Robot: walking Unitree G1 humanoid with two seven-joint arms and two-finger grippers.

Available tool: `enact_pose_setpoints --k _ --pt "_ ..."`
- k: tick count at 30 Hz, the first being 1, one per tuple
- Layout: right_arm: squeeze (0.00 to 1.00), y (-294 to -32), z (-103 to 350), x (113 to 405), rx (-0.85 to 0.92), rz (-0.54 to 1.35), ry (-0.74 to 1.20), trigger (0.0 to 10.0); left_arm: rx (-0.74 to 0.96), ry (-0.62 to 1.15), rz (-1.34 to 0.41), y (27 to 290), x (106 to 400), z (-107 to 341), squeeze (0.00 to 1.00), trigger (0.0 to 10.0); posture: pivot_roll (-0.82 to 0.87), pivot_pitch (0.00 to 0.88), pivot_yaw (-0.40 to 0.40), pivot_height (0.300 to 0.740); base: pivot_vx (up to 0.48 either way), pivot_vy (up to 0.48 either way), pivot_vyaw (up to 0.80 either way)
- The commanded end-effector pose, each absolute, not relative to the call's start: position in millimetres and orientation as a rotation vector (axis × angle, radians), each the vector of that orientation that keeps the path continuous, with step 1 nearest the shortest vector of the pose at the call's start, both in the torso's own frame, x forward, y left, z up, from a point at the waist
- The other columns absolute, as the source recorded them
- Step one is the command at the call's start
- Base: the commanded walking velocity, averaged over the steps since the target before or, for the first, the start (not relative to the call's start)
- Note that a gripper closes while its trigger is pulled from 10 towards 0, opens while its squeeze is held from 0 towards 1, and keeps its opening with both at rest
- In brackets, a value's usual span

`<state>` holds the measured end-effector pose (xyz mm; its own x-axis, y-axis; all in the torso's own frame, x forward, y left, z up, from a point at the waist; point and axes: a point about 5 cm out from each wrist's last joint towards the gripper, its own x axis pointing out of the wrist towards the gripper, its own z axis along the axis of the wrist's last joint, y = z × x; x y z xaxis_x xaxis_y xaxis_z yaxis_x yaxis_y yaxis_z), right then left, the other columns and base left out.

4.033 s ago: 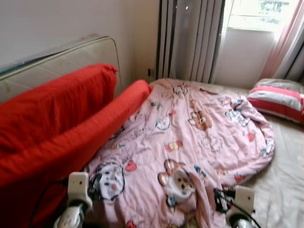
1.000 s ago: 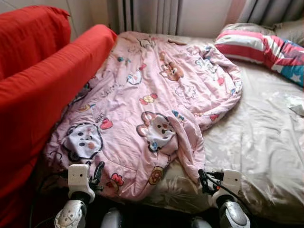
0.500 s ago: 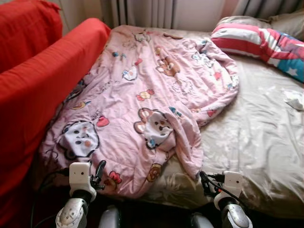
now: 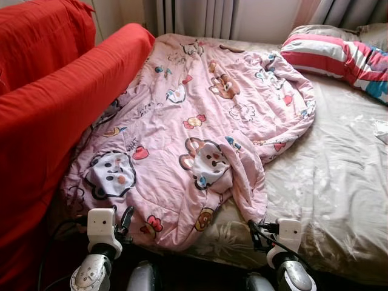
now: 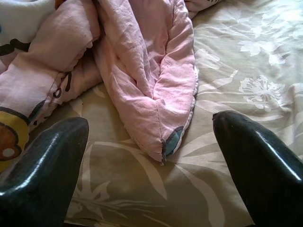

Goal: Clean up the room

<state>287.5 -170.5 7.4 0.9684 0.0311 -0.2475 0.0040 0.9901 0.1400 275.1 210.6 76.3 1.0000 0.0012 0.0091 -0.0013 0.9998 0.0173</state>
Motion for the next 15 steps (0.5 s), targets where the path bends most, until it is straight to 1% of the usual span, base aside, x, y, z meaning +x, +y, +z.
enact_pose_setpoints --k 1,15 --pt "0.00 -172.9 3.0 283.4 0.145 0.000 0.272 10.0 0.012 0.011 -0.011 209.0 273.9 73.0 0.00 10.0 0.01 0.202 -0.029 0.600 0.251 0.000 0.00" --pt "0.00 -174.0 2.0 283.3 0.136 -0.001 0.285 10.0 0.012 0.009 -0.022 205.6 276.5 73.9 0.00 10.0 0.01 0.218 -0.029 0.600 0.279 0.000 0.00"
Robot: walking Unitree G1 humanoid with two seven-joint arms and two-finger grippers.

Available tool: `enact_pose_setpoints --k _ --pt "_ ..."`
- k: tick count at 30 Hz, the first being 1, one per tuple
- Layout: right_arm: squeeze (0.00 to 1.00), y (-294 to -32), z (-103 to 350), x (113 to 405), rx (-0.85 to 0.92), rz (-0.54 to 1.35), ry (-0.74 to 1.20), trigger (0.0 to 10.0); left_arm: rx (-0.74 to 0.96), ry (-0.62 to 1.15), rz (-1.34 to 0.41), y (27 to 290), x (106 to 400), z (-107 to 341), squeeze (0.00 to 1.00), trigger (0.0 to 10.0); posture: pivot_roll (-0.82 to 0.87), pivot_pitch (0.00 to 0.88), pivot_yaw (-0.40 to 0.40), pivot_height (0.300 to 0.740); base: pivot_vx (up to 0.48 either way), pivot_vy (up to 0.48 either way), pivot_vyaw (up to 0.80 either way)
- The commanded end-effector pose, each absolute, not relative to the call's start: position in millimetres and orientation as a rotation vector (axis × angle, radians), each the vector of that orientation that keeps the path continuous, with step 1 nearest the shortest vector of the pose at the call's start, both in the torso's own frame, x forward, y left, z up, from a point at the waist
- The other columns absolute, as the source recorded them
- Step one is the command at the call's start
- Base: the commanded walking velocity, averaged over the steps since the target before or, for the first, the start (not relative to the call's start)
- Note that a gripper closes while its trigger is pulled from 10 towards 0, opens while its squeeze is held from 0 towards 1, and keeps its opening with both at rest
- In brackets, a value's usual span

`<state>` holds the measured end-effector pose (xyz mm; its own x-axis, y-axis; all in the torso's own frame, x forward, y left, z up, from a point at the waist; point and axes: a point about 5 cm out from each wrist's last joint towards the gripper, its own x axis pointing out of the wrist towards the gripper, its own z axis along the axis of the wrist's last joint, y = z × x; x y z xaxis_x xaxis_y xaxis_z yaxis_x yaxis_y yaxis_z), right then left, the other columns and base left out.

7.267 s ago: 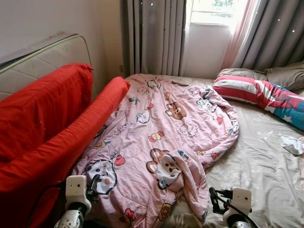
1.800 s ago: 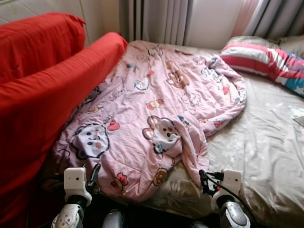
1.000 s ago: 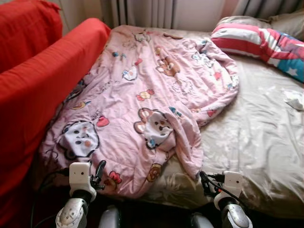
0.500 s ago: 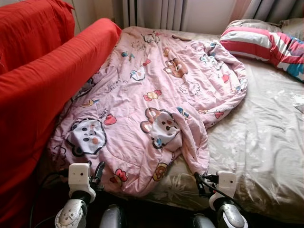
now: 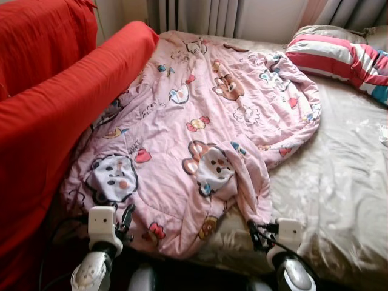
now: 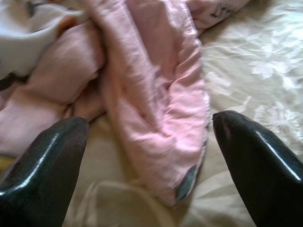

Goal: Clean up the room

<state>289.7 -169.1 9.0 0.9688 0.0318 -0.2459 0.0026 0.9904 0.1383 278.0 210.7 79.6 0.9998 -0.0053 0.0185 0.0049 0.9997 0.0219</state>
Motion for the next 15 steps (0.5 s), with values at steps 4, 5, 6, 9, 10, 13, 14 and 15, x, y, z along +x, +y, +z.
enact_pose_setpoints --k 4,5,6,9,10,13,14,15 --pt "0.00 -174.0 2.0 283.5 0.133 -0.001 0.287 10.0 0.011 0.008 -0.030 203.1 277.1 74.4 0.00 10.0 0.01 0.219 -0.028 0.600 0.292 0.000 0.00" --pt "0.00 -174.0 2.0 283.5 0.133 -0.001 0.287 10.0 0.011 0.008 -0.030 203.1 277.1 74.4 0.00 10.0 0.01 0.219 -0.028 0.600 0.292 0.000 0.00" --pt "0.00 -174.0 2.0 283.5 0.133 -0.001 0.287 10.0 0.011 0.008 -0.030 203.1 277.1 74.4 0.00 10.0 0.01 0.219 -0.028 0.600 0.292 0.000 0.00" --pt "0.00 -174.0 2.0 283.5 0.133 -0.001 0.287 10.0 0.011 0.008 -0.030 203.1 277.1 74.4 0.00 10.0 0.01 0.219 -0.028 0.600 0.292 0.000 0.00" --pt "0.00 -174.0 2.0 283.5 0.133 -0.001 0.287 10.0 0.011 0.008 -0.030 203.1 277.1 74.4 0.00 10.0 0.01 0.219 -0.028 0.600 0.292 0.000 0.00" --pt "0.00 -174.0 2.0 283.5 0.133 -0.001 0.287 10.0 0.011 0.008 -0.030 203.1 277.1 74.4 0.00 10.0 0.01 0.219 -0.028 0.600 0.292 0.000 0.00" --pt "0.00 -174.0 2.0 283.5 0.133 -0.001 0.287 10.0 0.011 0.008 -0.030 203.1 277.1 74.4 0.00 10.0 0.01 0.219 -0.028 0.600 0.292 0.000 0.00" --pt "0.00 -174.0 2.0 283.5 0.133 -0.001 0.287 10.0 0.011 0.008 -0.030 203.1 277.1 74.4 0.00 10.0 0.01 0.219 -0.028 0.600 0.292 0.000 0.00"
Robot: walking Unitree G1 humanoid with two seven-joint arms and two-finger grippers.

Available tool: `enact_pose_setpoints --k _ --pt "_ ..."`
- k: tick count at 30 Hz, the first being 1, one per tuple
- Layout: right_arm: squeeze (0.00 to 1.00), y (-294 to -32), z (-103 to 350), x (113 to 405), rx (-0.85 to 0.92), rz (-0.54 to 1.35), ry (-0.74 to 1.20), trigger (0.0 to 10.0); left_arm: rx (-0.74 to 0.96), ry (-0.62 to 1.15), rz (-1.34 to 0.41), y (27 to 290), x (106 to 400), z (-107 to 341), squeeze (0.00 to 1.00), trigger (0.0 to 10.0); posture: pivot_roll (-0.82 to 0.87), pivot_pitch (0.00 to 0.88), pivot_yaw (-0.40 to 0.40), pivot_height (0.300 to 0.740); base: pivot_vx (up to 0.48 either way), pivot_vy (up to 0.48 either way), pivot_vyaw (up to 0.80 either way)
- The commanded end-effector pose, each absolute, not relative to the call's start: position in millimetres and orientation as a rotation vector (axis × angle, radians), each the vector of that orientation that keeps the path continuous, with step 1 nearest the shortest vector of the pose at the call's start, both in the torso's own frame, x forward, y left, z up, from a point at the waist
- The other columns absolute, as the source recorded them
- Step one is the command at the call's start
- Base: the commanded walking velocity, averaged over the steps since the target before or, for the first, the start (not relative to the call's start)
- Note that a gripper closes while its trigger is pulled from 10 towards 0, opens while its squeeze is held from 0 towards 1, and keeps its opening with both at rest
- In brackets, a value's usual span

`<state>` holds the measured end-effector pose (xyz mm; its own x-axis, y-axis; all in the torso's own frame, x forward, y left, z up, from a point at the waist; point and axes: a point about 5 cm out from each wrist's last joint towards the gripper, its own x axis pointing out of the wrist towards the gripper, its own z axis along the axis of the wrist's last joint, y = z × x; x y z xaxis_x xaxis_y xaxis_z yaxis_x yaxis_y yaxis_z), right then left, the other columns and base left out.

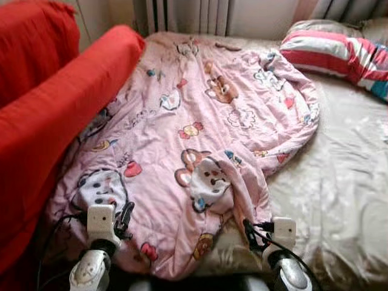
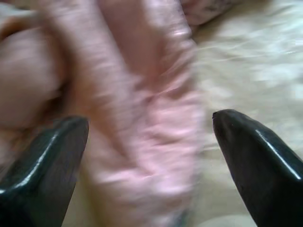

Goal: Clean up the room

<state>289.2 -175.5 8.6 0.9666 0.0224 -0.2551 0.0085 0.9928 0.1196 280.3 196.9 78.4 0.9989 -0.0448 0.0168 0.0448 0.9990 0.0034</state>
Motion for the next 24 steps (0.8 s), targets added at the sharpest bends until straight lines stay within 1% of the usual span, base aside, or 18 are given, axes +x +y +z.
enact_pose_setpoints --k 1,19,20,21,24 --pt "0.00 -174 2 284 0.133 -0.001 0.287 10.0 0.011 0.008 -0.030 203 277 74 0.00 10.0 0.01 0.219 -0.028 0.600 0.292 0.000 0.00" --pt "0.00 -174 2 284 0.133 -0.001 0.287 10.0 0.011 0.008 -0.030 203 277 74 0.00 10.0 0.01 0.219 -0.028 0.600 0.292 0.000 0.00" --pt "0.32 -167 -2 284 0.123 0.054 0.337 10.0 0.010 0.008 -0.045 200 277 75 0.00 10.0 0.02 0.241 -0.022 0.600 0.000 0.000 0.00" --pt "0.98 -156 -6 285 0.112 0.138 0.405 10.0 0.010 0.007 -0.064 195 277 76 0.00 10.0 0.02 0.242 -0.021 0.600 0.000 0.000 0.00" --pt "1.00 -149 -7 286 0.111 0.199 0.433 10.0 0.010 0.005 -0.070 195 276 77 0.00 10.0 0.03 0.245 -0.018 0.600 0.000 0.000 0.00"
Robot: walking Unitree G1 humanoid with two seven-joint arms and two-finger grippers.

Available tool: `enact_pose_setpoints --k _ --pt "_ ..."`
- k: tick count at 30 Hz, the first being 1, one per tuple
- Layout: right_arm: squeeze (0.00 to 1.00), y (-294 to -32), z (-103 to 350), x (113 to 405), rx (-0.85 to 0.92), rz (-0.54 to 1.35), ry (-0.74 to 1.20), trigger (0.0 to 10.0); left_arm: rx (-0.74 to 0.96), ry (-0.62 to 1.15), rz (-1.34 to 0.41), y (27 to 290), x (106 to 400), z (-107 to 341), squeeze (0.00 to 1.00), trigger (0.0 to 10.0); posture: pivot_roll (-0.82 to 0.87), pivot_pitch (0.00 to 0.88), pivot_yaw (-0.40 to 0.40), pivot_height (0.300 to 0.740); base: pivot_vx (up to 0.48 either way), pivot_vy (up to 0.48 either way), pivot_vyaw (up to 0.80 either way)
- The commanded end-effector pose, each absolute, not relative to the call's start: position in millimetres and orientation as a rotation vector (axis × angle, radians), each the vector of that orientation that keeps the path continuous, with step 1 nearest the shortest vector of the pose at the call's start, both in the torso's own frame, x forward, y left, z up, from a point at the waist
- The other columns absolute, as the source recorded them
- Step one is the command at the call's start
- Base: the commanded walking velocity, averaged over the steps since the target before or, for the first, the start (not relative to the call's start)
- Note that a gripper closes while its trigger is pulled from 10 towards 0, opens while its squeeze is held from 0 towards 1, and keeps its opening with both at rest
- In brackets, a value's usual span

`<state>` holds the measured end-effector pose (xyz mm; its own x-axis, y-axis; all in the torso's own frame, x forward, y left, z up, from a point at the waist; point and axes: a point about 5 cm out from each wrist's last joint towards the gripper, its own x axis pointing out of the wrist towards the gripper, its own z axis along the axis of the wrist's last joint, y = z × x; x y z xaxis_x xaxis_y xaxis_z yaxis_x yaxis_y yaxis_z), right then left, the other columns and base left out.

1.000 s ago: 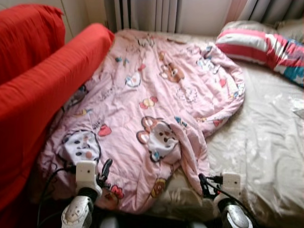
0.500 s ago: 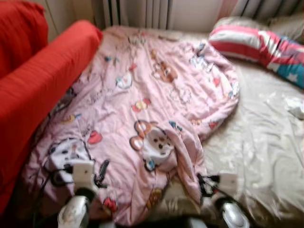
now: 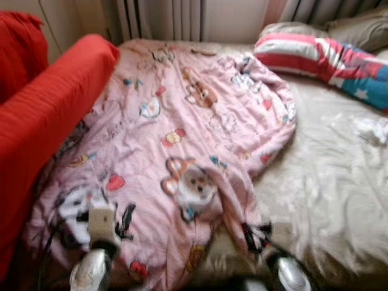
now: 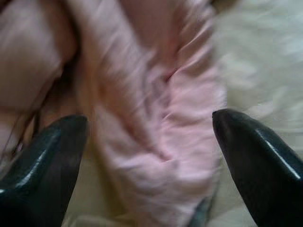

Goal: Clean up the room

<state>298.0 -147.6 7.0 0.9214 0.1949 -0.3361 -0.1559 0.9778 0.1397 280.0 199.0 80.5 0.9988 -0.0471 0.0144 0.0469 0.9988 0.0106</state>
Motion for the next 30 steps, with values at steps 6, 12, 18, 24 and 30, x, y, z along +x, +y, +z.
enact_pose_setpoints --k 6,12,18,24,30 --pt "1.00 -144 -5 290 0.056 0.221 0.448 10.0 0.017 0.007 -0.073 197 274 78 0.00 10.0 0.04 0.251 -0.010 0.600 0.000 0.000 0.00" --pt "0.00 -140 -4 294 0.020 0.231 0.477 10.0 0.028 0.014 -0.079 199 271 79 0.00 10.0 0.06 0.256 0.003 0.600 0.000 0.000 0.00" --pt "0.00 -137 2 299 0.012 0.205 0.453 10.0 0.034 0.020 -0.083 201 267 80 0.00 10.0 0.07 0.272 0.014 0.600 0.000 0.000 0.00" --pt "0.00 -143 17 312 0.042 0.125 0.365 10.0 0.036 0.031 -0.086 200 264 79 0.00 10.0 0.07 0.284 0.018 0.600 0.000 0.000 0.00" --pt "0.00 -145 9 306 -0.025 0.097 0.423 10.0 0.036 0.044 -0.091 199 261 78 0.00 10.0 0.08 0.297 0.019 0.600 0.000 0.000 0.00"
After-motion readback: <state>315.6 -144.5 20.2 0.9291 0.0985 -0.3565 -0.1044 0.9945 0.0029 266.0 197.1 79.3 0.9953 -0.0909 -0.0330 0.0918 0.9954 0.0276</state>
